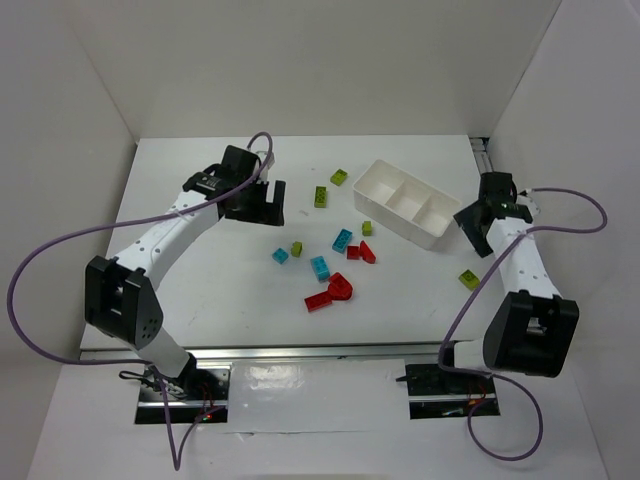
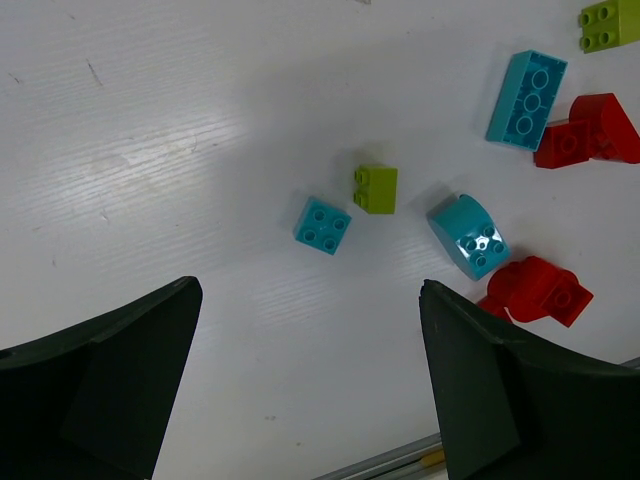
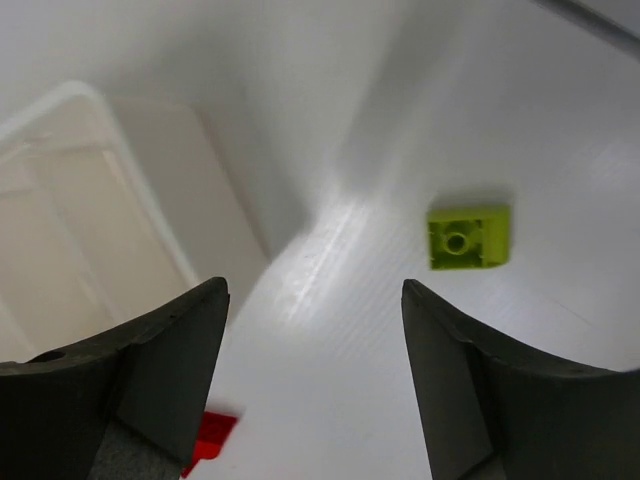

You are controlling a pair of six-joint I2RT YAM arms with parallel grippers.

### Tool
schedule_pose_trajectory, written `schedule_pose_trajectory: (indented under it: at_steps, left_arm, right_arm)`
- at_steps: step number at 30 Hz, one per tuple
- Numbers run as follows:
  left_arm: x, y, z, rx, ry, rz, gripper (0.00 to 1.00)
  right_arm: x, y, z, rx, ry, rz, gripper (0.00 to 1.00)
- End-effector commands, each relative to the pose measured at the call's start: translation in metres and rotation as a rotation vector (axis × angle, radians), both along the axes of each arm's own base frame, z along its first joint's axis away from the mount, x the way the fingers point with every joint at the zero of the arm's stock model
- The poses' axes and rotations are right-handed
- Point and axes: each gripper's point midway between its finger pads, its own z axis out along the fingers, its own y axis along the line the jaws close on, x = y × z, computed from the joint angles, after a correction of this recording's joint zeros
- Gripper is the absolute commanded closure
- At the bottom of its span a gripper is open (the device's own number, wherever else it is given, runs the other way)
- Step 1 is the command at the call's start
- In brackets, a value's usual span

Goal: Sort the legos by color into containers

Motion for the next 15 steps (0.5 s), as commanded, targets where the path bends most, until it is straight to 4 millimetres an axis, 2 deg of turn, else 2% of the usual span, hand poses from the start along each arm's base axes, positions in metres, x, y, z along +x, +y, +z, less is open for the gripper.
schedule_pose_trajectory:
  at_steps: [1,4,6,11,15]
  left_arm:
    - [0.004,-0.007,0.008,-0.023,-0.008,-0.005,0.00]
    - [0.004,-0.007,0.007,-0.020,0.001,-0.005,0.00]
    - [0.004,-0.008,0.003,-0.023,0.012,-0.010,0.00]
    - [0.004,-0.009,0.000,-0.020,0.021,-0.010,0.00]
    - [0.005,-0.009,-0.004,-0.017,0.029,-0.010,0.00]
  right_arm:
    - [-0.041,-0.007,-0.043,0.041,0.170,-0.093,0.22]
    - [-0.055,-0.004,-0.067,0.102,0.208,-0.134,0.18]
    - [-0.053,-0.003,-0.073,0.111,0.205,-0.130,0.14]
    - [-0.065,-0.016,-0.102,0.035,0.343,-0.100,0.08]
    - [-0.067,-0.026,-0.116,-0.022,0.404,-0.055,0.06]
